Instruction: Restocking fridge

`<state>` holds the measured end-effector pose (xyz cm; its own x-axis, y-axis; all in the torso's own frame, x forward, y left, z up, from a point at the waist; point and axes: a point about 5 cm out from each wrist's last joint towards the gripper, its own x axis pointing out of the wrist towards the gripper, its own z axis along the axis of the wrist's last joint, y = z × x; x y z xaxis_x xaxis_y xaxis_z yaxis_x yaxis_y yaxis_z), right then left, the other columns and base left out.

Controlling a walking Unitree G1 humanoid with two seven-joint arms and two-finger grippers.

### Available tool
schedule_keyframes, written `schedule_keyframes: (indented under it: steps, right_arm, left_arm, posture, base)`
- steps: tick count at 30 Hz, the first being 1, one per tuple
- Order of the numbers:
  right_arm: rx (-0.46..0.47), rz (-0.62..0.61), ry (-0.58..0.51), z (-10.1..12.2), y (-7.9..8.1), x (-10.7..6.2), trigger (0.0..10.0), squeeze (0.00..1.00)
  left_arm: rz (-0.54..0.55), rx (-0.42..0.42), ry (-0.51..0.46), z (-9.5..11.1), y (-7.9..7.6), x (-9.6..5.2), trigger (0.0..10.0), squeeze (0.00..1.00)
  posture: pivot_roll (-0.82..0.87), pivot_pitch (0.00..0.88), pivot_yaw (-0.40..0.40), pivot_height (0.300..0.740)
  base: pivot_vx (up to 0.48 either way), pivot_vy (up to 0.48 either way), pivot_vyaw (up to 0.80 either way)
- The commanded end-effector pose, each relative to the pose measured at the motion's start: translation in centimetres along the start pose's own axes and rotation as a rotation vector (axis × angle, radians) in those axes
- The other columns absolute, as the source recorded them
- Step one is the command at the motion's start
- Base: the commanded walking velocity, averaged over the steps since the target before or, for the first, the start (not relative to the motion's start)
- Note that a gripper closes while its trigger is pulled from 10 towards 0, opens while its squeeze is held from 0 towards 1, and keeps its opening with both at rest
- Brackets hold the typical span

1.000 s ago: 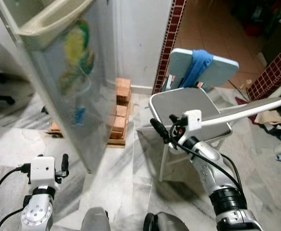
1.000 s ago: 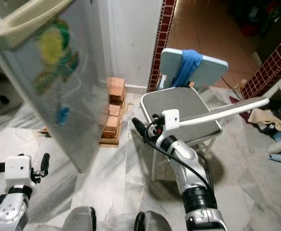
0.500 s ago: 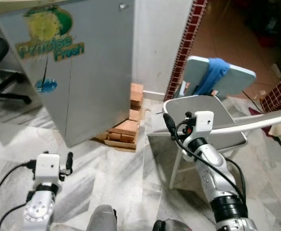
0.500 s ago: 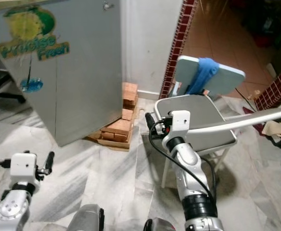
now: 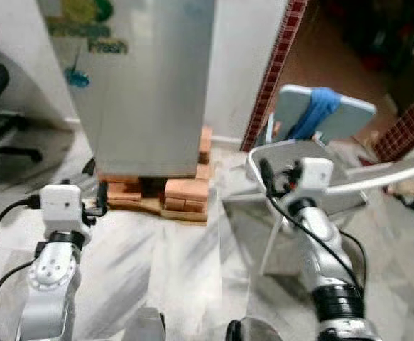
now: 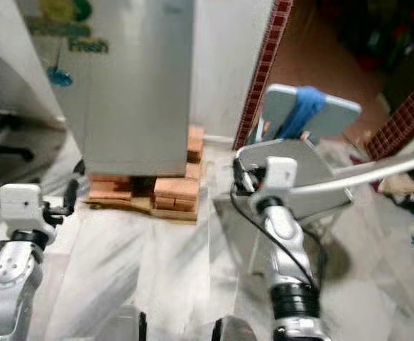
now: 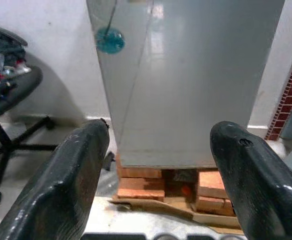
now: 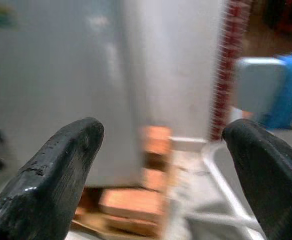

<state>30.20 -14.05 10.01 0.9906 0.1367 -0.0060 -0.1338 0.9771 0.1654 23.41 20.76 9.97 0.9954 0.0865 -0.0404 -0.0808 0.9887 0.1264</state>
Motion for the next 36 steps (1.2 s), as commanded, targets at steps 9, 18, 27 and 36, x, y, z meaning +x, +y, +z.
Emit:
schedule_keyframes:
  steps: [9, 18, 27, 36]
  right_arm:
    - [-0.029, -0.045, 0.014, -0.3, -0.7, -0.9, 10.0, 0.00]
    - [-0.029, -0.052, 0.015, -0.1, -0.6, -0.9, 10.0, 0.00]
    - [-0.030, -0.054, 0.015, -0.1, -0.6, -0.9, 10.0, 0.00]
    - [-0.041, -0.042, 0.000, 0.5, -0.7, 0.3, 10.0, 0.00]
  left_arm:
    - [-0.074, 0.017, 0.041, -1.0, -2.8, -0.7, 10.0, 0.00]
    - [-0.062, 0.023, 0.043, -0.9, -2.8, -0.7, 10.0, 0.00]
    - [-0.062, 0.024, 0.047, -0.9, -2.8, -0.7, 10.0, 0.00]
    - [-0.072, 0.059, -0.002, -0.2, -2.3, 0.2, 10.0, 0.00]
  posture:
    - [0.13, 0.062, -0.027, 0.740]
    - [0.13, 0.061, -0.026, 0.740]
    - [0.13, 0.061, -0.026, 0.740]
    - [0.14, 0.052, -0.039, 0.740]
  base:
    - [0.000, 0.458, -0.58]
    - [0.000, 0.465, -0.80]
    - [0.000, 0.465, -0.80]
    - [0.000, 0.259, -0.71]
